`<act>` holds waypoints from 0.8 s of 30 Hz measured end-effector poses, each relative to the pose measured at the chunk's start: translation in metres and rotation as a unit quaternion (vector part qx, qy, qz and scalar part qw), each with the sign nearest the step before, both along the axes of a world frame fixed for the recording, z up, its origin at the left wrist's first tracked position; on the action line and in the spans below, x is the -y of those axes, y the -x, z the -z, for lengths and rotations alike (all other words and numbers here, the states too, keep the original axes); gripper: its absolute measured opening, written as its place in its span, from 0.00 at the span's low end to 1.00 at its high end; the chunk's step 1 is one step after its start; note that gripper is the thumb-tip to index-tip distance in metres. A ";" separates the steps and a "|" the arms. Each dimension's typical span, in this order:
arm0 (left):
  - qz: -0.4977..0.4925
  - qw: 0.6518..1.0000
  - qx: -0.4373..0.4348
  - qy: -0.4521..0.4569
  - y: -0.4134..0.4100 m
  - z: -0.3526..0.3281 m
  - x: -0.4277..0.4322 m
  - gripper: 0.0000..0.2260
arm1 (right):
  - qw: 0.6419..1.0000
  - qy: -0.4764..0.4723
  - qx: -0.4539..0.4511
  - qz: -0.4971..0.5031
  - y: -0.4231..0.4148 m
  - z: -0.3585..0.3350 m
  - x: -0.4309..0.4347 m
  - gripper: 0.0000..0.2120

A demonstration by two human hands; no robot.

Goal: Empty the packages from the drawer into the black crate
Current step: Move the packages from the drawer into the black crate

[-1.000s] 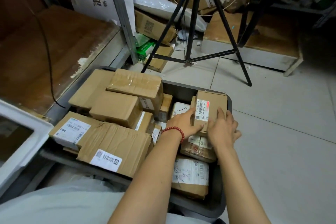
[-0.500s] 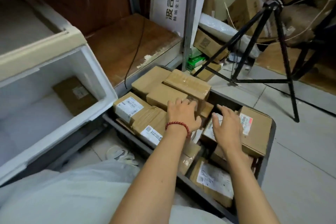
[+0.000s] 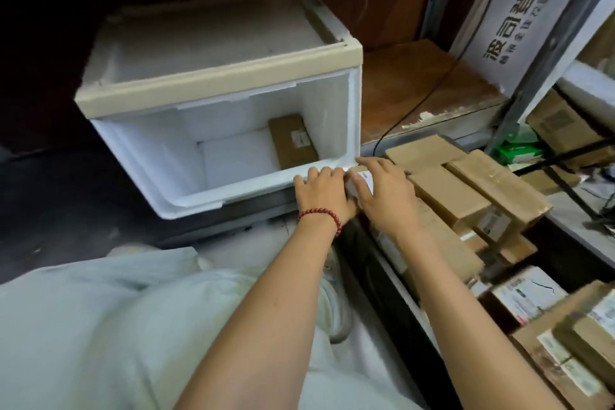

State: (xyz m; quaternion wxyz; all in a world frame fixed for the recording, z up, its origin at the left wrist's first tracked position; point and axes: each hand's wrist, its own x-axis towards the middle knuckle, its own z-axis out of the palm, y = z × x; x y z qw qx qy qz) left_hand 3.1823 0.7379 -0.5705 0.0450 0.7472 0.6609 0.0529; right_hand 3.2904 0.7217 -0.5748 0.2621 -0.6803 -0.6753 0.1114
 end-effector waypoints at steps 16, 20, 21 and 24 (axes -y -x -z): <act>-0.050 0.998 -0.022 0.042 0.132 -0.044 -0.060 0.29 | 0.984 0.072 0.047 -0.154 0.062 -0.002 -0.080 0.21; -0.033 0.997 -0.046 0.055 0.131 -0.029 -0.082 0.29 | 0.982 0.102 0.061 -0.149 0.069 0.012 -0.098 0.23; -0.028 0.997 -0.051 0.056 0.131 -0.023 -0.088 0.30 | 0.981 0.106 0.065 -0.149 0.070 0.016 -0.104 0.23; -0.017 0.996 -0.061 0.063 0.133 0.002 -0.106 0.30 | 0.979 0.124 0.078 -0.142 0.071 0.029 -0.129 0.25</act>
